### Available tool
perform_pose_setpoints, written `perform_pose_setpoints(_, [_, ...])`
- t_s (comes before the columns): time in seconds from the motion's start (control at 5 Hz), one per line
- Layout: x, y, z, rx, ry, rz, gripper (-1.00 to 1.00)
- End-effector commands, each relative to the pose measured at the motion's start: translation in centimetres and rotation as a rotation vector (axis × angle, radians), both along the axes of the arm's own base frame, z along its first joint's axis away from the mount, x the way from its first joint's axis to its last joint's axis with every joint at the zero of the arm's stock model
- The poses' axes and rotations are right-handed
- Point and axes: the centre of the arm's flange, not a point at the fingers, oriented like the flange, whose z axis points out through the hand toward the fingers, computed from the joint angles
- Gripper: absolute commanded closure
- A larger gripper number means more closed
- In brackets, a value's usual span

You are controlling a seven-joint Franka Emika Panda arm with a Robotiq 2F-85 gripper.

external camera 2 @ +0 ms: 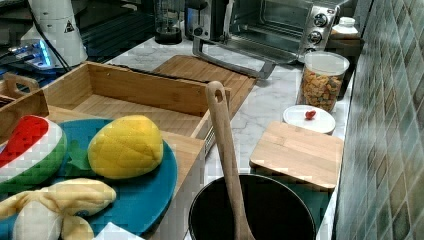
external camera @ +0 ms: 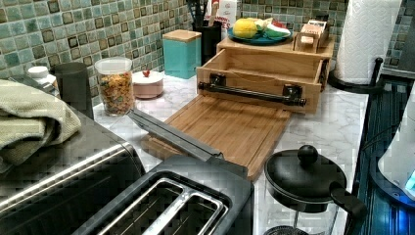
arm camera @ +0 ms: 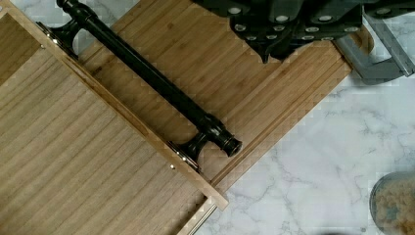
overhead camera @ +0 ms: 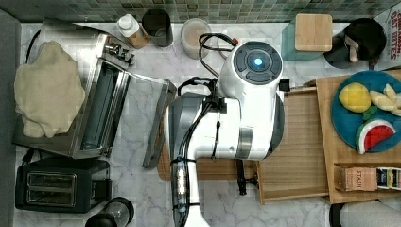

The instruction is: Close the drawer.

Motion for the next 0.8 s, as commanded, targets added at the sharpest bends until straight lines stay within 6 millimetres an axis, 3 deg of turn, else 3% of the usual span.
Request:
perform_pose_setpoints(0.2, [-0.2, 0.0, -0.4, 0.008, 0.009, -0.004, 1.00])
perform_pose_setpoints(0.4, [-1.2, 1.7, -1.3, 0.006, -0.007, 0.012, 1.00])
perform_pose_setpoints(0.8, [-4.5, 4.7, -2.2, 0.067, -0.045, 0.315, 1.00])
